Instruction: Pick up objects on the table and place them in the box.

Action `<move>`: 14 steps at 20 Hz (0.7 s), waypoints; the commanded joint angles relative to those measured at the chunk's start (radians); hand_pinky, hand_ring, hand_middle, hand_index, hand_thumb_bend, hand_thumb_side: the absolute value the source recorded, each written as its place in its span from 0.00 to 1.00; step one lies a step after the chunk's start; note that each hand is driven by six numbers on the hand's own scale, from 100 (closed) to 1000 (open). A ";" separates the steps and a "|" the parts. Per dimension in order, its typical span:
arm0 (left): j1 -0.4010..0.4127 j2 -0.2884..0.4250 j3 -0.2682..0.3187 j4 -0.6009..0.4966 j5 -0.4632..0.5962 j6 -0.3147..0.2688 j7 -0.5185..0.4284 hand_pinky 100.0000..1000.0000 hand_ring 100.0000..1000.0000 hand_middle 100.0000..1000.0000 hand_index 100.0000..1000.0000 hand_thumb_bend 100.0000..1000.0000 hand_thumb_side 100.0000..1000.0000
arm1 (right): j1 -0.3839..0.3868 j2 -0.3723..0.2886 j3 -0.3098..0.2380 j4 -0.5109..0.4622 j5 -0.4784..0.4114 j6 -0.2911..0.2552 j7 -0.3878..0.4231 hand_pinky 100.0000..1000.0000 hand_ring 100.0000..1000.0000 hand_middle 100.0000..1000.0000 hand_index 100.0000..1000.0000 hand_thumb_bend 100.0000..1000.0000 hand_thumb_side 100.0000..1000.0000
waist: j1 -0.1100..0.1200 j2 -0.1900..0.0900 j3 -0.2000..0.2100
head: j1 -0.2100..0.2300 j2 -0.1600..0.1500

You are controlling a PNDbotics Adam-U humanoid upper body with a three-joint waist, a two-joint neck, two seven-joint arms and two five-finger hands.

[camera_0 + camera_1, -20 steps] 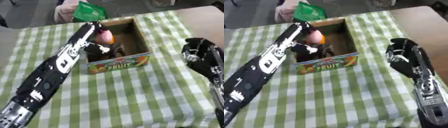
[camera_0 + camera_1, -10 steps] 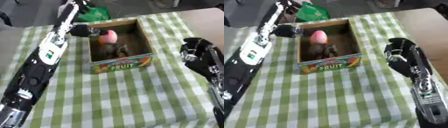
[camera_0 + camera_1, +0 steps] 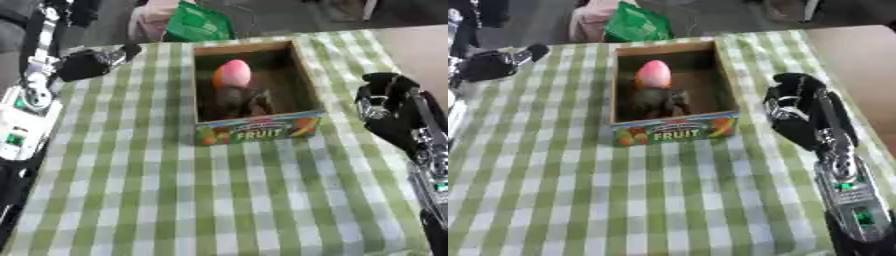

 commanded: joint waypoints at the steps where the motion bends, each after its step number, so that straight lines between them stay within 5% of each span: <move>1: 0.046 0.006 0.047 -0.089 0.057 0.053 0.003 0.68 0.62 0.58 0.69 0.61 0.08 | -0.026 -0.025 -0.005 -0.020 -0.001 -0.002 -0.001 0.60 0.63 0.51 0.67 0.00 0.06 | -0.005 -0.012 0.006 | -0.001 -0.007; 6: 0.171 -0.021 0.068 -0.180 0.134 0.102 -0.013 0.68 0.61 0.57 0.69 0.57 0.09 | -0.102 -0.082 0.046 -0.066 -0.005 -0.030 0.043 0.61 0.63 0.52 0.64 0.00 0.00 | -0.011 -0.018 0.019 | 0.020 0.011; 14: 0.361 -0.046 0.084 -0.337 0.235 0.090 -0.031 0.68 0.60 0.55 0.69 0.55 0.09 | -0.302 -0.125 0.222 -0.252 -0.120 -0.137 0.168 0.62 0.63 0.54 0.70 0.00 0.00 | -0.016 -0.038 0.017 | 0.056 0.041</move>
